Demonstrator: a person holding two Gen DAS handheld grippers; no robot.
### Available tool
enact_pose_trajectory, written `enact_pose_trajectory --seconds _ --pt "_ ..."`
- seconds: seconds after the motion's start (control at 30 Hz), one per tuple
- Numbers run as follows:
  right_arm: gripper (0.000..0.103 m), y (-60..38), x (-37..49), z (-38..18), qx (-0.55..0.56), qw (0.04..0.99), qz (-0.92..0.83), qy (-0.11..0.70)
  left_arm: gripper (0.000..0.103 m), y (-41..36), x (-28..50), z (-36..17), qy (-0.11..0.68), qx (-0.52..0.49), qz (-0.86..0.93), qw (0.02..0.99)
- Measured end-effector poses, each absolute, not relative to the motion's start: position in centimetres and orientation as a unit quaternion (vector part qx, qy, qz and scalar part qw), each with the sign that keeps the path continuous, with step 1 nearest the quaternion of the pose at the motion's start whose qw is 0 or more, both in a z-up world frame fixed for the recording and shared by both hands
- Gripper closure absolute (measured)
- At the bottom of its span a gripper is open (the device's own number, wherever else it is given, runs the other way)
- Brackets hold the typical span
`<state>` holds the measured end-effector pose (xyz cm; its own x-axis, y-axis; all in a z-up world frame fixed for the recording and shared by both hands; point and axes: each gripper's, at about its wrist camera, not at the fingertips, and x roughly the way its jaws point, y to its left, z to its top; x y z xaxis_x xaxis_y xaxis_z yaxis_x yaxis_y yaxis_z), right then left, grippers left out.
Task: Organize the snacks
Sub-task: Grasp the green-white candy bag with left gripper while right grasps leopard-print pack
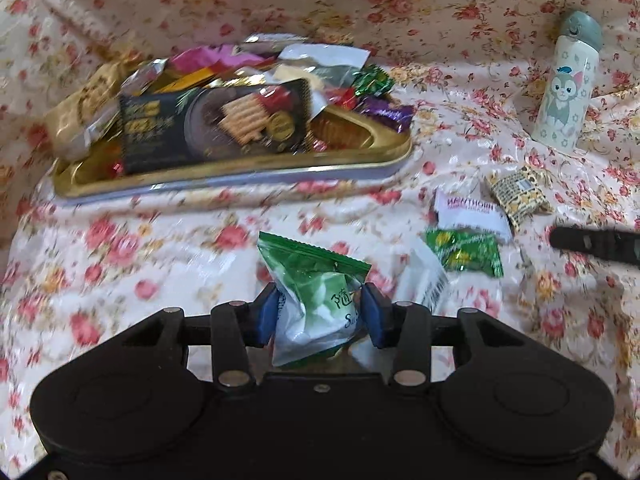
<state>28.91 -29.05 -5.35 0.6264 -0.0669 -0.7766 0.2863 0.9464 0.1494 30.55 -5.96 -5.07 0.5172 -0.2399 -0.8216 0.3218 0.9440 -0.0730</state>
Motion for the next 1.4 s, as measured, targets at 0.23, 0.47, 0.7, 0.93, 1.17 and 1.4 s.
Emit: enact_pose_trajectory --seconds 0.23,0.47,0.7,0.93,1.17,1.4 --pt "0.021 -29.7 32.5 -4.5 0.151 0.893 -0.124 0.406 0.051 -4.9 29.5 -5.0 0.475 0.032 -0.160 0.865" --pt "0.021 -29.2 36.6 -5.0 0.129 0.887 -0.150 0.417 0.050 -5.9 28.8 -5.2 0.464 0.065 -0.153 0.870" --pt "0.021 -28.9 36.7 -6.4 0.102 0.878 -0.141 0.445 0.050 -5.7 28.9 -5.2 0.463 0.065 -0.154 0.870" --pt "0.025 -28.9 32.7 -6.6 0.070 0.867 -0.092 0.485 0.050 -5.7 28.8 -5.2 0.463 0.066 -0.154 0.870" --pt "0.025 -30.4 30.1 -5.2 0.173 0.873 -0.091 0.448 0.050 -5.8 28.9 -5.2 0.464 0.069 -0.153 0.870" --pt "0.024 -30.6 33.9 -5.7 0.254 0.843 -0.111 0.460 0.049 -5.7 28.9 -5.2 0.463 0.069 -0.153 0.870"
